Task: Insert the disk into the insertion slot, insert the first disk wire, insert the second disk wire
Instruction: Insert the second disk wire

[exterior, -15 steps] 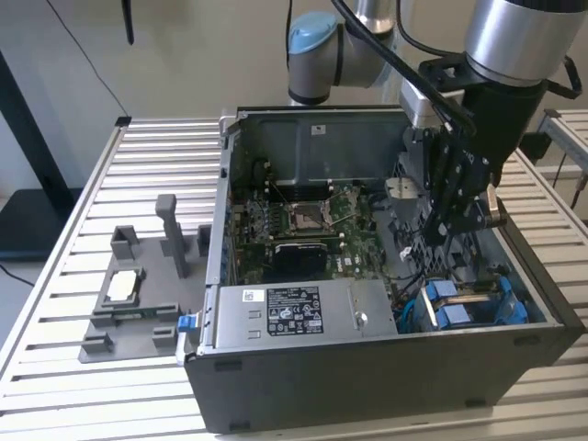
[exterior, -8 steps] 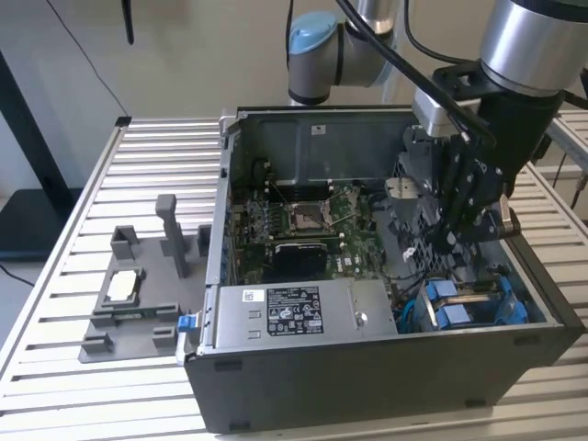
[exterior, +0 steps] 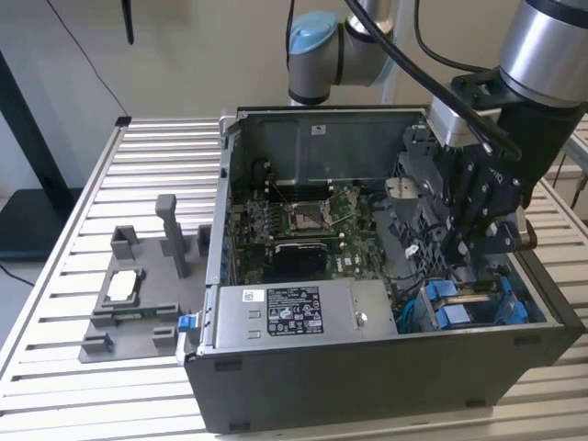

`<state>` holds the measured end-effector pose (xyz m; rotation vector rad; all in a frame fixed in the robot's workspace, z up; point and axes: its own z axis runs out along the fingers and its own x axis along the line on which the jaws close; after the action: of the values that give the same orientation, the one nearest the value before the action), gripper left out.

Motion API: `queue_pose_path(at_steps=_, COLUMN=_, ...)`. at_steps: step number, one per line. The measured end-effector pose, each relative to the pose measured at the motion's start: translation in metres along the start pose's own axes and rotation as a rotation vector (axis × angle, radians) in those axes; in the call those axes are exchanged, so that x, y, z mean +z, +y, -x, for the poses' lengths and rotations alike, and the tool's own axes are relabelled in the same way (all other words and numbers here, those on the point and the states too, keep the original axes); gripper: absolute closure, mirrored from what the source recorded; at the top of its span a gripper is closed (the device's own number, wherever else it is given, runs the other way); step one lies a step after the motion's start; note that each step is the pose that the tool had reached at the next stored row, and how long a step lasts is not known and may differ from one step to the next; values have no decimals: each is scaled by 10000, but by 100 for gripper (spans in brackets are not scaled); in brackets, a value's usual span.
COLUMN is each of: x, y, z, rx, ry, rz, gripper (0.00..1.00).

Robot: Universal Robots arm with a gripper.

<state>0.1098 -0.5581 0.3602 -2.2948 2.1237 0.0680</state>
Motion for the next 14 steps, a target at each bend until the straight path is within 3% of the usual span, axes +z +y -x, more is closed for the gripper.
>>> queue_pose_path(at_steps=14, x=38, y=-210, z=-133, rx=14, ry=-29, rz=363, gripper=84)
